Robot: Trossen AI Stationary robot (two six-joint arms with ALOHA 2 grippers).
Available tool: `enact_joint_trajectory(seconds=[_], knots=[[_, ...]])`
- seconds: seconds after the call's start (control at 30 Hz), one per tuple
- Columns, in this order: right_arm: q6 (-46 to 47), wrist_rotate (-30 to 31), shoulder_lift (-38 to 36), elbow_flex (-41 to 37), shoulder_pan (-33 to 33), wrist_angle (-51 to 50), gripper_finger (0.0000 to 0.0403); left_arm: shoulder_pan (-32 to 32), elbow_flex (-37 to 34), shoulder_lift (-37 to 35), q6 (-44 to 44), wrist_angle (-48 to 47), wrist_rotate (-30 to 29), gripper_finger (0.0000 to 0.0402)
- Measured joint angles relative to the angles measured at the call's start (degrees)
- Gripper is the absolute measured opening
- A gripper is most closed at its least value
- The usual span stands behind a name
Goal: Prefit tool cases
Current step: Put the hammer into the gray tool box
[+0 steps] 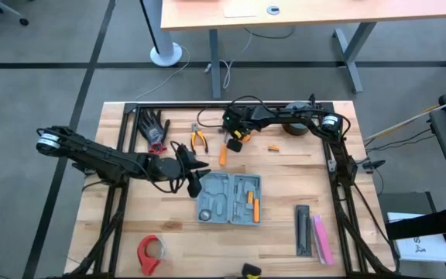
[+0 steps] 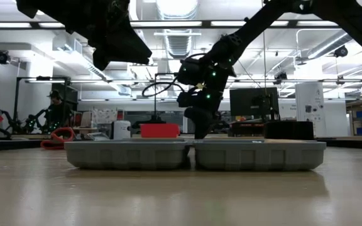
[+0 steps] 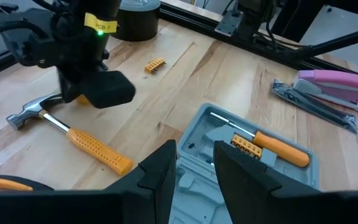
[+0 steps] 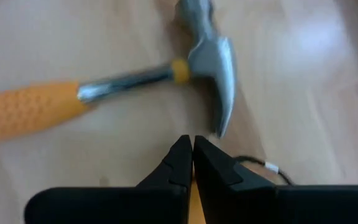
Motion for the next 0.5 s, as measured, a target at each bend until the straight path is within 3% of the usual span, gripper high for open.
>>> enact_joint_trajectory(seconds=[0.33,0.5], knots=[[-0.68,-0.38,-1.27,6.95,1.84,-8.07,0.0000,-0.07,0.00,-0.04,-0.28,-0.02,0.41,0.0114],[-0.62,-0.35,-1.73,11.91,2.51,-18.19,0.0000,-0.07,0.00,-0.05,-0.42,-0.07,1.91,0.0114]])
